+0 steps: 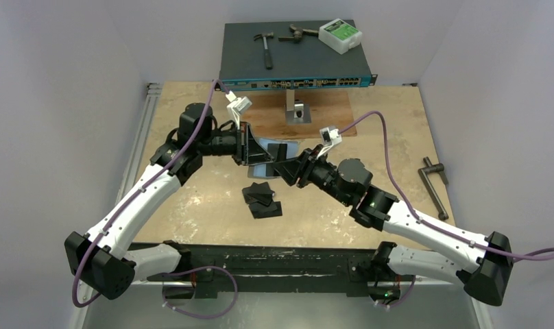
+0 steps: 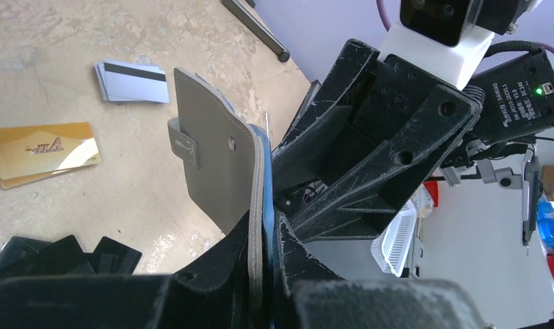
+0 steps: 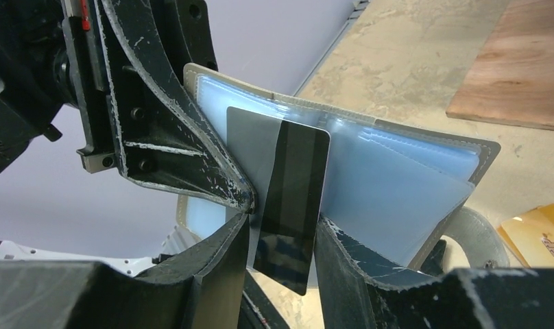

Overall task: Put the credit cards into the card holder
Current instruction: Insert the credit card into the card holder.

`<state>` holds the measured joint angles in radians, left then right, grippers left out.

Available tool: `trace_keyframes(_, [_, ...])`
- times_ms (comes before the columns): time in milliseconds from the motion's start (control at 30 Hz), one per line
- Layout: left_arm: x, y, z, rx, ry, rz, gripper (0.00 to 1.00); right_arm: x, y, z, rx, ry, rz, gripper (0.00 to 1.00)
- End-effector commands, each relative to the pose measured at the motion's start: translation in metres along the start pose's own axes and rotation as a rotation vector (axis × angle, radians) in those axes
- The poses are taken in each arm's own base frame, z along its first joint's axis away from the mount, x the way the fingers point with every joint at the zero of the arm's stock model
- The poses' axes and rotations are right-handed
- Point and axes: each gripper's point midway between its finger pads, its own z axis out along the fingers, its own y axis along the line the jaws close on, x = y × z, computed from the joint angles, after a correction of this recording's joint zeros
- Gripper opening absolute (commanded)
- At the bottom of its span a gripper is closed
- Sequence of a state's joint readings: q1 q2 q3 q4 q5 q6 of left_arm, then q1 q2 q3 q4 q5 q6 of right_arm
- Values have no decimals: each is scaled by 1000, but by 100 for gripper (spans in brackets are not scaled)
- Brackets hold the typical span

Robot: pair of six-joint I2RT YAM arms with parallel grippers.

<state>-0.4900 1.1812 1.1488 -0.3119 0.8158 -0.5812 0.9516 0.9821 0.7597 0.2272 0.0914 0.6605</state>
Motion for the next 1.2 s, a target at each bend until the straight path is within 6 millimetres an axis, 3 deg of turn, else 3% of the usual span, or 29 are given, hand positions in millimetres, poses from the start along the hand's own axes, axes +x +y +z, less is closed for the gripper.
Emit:
trace_keyframes(0, [-7, -12, -1, 39, -29, 55, 10, -19, 40, 4, -116, -35, -1, 40])
trace_keyframes(233, [-5, -8, 1, 35, -25, 47, 20, -15, 61, 11, -176, 0, -25, 45])
trace_keyframes(433, [0, -3, 2, 25, -16, 42, 19, -11, 67, 13, -193, 11, -23, 50])
trace_keyframes(733, [11, 13, 6, -8, 10, 20, 22, -20, 80, 6, -244, 3, -19, 54])
trace_keyframes(900, [14, 23, 12, -29, 35, -2, 17, -12, 79, 0, -251, 36, -7, 72])
trace_keyframes(1033, [22, 39, 19, -69, 77, -41, 4, -14, 50, -17, -134, 20, -10, 80])
trace_keyframes(1167, [37, 60, 33, -106, 142, -133, 0, -14, -2, -41, 71, 41, -29, 87])
